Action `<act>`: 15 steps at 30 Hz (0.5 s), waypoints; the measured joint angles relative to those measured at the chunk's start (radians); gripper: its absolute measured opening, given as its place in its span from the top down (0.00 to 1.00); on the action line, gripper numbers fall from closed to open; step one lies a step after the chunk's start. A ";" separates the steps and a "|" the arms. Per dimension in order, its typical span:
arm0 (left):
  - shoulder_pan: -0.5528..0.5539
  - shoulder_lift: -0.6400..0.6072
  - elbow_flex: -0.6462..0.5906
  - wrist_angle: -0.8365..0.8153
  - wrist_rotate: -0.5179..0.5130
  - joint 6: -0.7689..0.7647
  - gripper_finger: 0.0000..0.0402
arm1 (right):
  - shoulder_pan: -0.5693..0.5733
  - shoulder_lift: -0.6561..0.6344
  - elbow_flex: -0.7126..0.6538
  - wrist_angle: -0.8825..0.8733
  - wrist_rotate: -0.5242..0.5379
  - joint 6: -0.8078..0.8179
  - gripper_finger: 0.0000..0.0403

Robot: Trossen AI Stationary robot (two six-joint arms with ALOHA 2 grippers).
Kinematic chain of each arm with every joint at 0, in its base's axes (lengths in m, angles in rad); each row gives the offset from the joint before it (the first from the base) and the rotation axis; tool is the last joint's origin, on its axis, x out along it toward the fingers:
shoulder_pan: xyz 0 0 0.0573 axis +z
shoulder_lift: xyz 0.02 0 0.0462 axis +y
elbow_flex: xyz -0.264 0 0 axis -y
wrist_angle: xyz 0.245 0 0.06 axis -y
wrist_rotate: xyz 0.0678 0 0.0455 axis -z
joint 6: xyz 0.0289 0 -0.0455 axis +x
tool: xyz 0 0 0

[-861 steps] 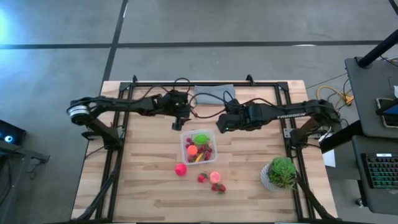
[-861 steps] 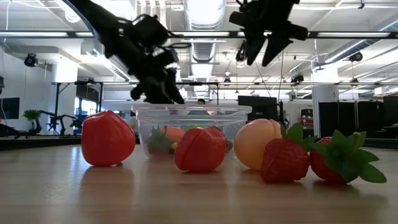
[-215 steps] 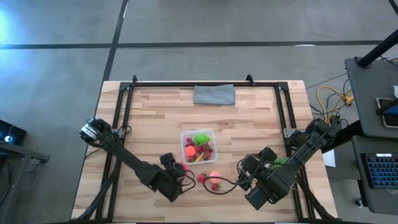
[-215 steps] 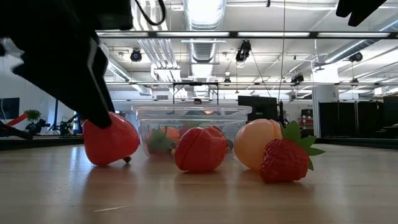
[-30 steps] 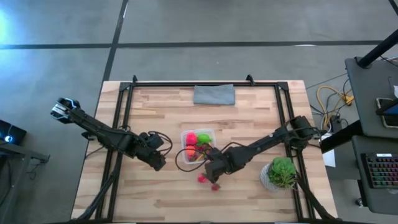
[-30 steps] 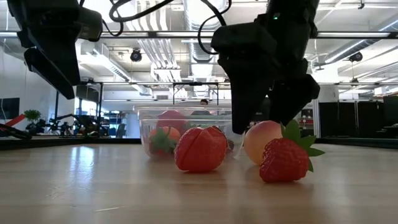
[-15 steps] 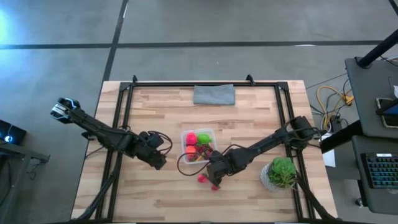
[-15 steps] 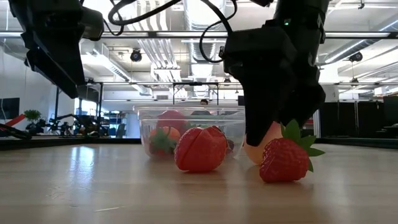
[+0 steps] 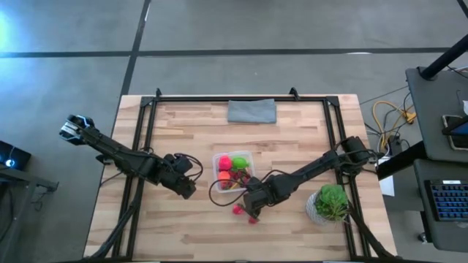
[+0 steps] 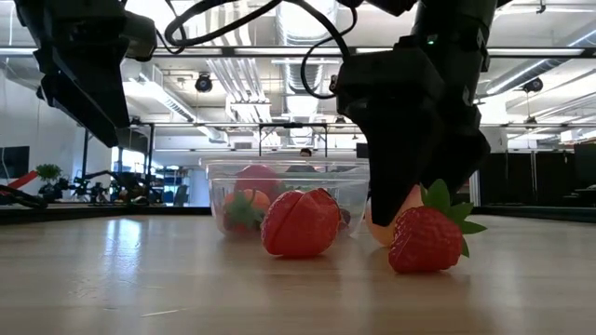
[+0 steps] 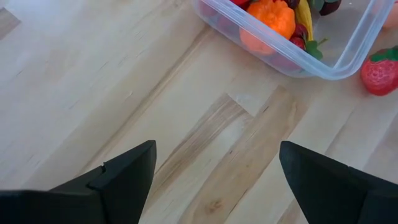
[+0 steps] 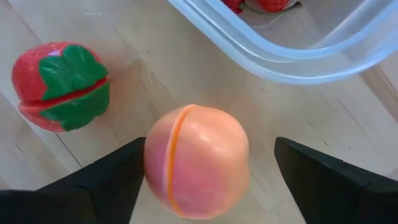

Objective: Pick and placing Produce into tupperware
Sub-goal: Put the pink apricot into the transparent container

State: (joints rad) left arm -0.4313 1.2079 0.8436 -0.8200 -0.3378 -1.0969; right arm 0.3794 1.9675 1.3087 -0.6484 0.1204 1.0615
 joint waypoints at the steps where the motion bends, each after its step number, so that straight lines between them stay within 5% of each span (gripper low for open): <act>1: 0.000 0.000 0.000 0.000 0.000 0.000 0.19 | 0.000 0.000 0.000 0.000 0.000 0.000 0.16; 15: 0.000 0.000 0.000 0.000 -0.001 0.000 0.19 | 0.000 0.000 -0.002 -0.006 0.003 0.011 0.39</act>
State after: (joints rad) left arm -0.4313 1.2079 0.8436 -0.8196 -0.3387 -1.0966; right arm 0.3790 1.9675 1.3071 -0.6548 0.1230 1.0725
